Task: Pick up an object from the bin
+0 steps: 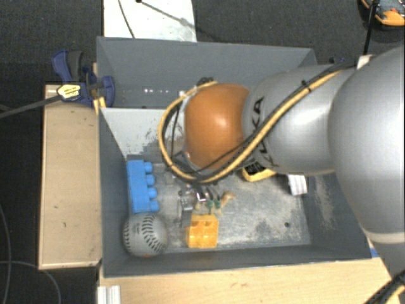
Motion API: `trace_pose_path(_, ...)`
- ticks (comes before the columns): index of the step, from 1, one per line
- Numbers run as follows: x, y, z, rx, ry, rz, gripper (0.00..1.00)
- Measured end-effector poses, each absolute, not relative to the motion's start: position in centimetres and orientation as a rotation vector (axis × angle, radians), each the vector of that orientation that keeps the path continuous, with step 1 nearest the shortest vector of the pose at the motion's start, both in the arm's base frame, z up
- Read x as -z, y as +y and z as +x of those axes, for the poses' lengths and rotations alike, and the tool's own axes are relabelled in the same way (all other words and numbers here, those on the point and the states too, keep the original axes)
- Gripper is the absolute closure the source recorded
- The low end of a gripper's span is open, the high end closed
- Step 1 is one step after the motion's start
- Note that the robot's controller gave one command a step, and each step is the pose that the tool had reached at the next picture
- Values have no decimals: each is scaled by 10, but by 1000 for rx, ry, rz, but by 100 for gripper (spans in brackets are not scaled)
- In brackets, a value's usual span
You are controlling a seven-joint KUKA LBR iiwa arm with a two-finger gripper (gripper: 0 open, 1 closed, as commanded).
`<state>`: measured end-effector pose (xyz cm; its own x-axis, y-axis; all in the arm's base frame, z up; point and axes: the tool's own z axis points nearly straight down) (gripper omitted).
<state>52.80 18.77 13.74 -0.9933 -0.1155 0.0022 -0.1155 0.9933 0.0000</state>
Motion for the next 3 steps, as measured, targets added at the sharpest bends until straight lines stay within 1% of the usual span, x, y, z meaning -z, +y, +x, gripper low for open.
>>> trace_pose_path(1,-126,153,511,4,-3141,228,0)
trace_pose_path(2,-103,129,515,-2,-3120,345,0)
trace_pose_path(3,-73,98,491,4,-3099,541,100)
